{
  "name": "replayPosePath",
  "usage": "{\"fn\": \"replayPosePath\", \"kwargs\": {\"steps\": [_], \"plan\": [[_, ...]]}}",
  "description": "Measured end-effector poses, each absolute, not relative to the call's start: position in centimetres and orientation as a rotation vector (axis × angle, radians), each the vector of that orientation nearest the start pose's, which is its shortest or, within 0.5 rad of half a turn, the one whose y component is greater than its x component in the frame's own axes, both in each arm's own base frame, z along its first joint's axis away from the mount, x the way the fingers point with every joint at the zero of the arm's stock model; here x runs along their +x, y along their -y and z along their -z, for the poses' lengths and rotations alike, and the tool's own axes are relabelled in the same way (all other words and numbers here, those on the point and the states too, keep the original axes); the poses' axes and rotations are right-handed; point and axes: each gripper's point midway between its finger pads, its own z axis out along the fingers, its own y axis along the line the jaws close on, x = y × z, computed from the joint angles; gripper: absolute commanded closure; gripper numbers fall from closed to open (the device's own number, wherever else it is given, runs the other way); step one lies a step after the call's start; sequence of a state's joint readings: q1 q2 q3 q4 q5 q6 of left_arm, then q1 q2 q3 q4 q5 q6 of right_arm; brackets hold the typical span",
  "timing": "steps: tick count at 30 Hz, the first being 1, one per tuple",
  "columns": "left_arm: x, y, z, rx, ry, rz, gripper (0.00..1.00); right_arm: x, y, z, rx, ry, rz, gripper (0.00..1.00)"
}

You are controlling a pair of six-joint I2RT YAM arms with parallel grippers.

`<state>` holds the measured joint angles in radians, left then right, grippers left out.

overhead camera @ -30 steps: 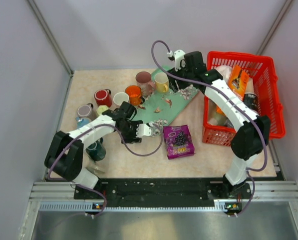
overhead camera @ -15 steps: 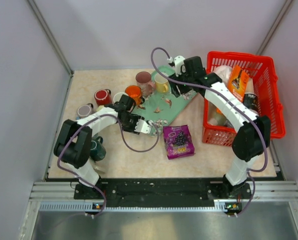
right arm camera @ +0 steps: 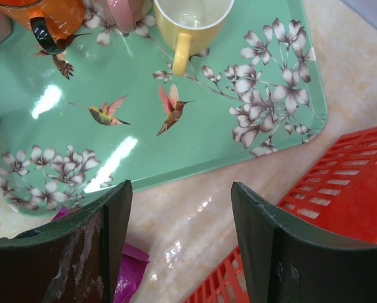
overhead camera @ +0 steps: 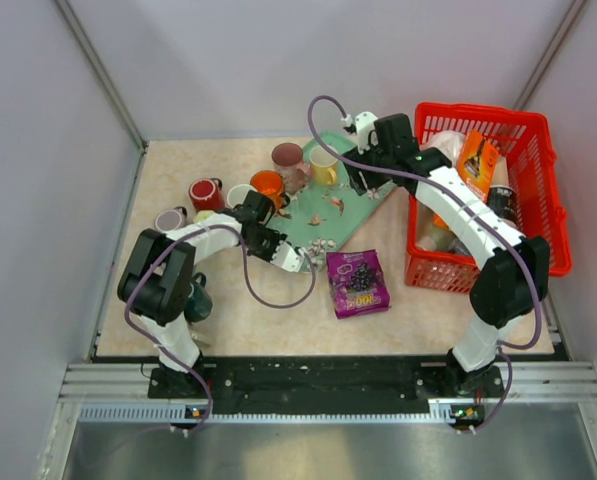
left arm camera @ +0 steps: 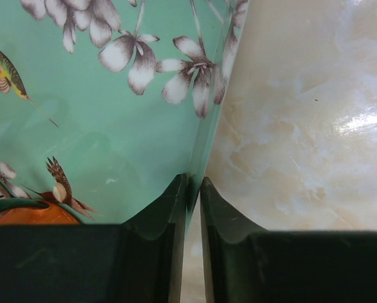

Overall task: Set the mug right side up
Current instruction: Move the tray to the center of the board.

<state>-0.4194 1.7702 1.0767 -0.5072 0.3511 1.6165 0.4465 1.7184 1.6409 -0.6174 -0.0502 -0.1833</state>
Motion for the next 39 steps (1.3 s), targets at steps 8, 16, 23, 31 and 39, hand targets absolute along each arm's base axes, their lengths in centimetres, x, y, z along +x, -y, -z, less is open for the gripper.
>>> {"fn": "replayPosePath", "kwargs": {"steps": [8,16,23,31,39], "plan": [[35.0,17.9,-2.4,-3.230,1.651,-0.121,1.00,42.6,-20.6,-22.4,-0.729,-2.153,-0.197,0.36],[34.3,17.8,-2.4,-3.296,1.620,-0.076,1.00,42.6,-20.6,-22.4,-0.730,-2.152,-0.202,0.36],[31.6,17.0,-2.3,-3.293,1.644,-0.125,1.00,42.6,-20.9,-22.0,-0.733,-2.163,-0.220,0.36],[29.0,16.3,-2.3,-3.292,1.664,-0.165,1.00,42.5,-21.4,-21.3,-0.746,-2.176,-0.248,0.36],[25.8,15.3,-2.1,-3.282,1.696,-0.208,0.65,42.9,-23.1,-19.7,-0.797,-2.197,-0.340,0.37]]}}
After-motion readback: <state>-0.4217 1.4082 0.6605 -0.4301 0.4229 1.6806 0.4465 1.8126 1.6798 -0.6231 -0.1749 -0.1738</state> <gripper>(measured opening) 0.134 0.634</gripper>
